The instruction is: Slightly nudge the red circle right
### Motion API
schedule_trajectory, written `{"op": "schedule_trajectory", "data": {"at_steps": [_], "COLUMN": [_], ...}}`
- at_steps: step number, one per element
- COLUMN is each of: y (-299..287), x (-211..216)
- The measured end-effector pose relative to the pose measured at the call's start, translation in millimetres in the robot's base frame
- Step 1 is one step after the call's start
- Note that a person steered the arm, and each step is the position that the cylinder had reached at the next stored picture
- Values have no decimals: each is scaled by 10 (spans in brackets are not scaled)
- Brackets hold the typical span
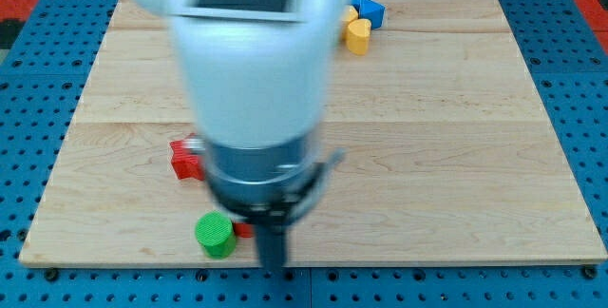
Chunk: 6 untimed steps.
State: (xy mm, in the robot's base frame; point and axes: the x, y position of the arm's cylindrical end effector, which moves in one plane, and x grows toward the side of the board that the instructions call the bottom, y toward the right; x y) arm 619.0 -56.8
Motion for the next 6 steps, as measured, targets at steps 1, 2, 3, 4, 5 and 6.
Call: {"op": "schedule_trajectory", "data": {"at_steps": [1, 2, 3, 4, 5, 6], "y": [-479, -667, -592, -403, -501, 203], "x": [-239, -587, -597, -401, -207, -87]}}
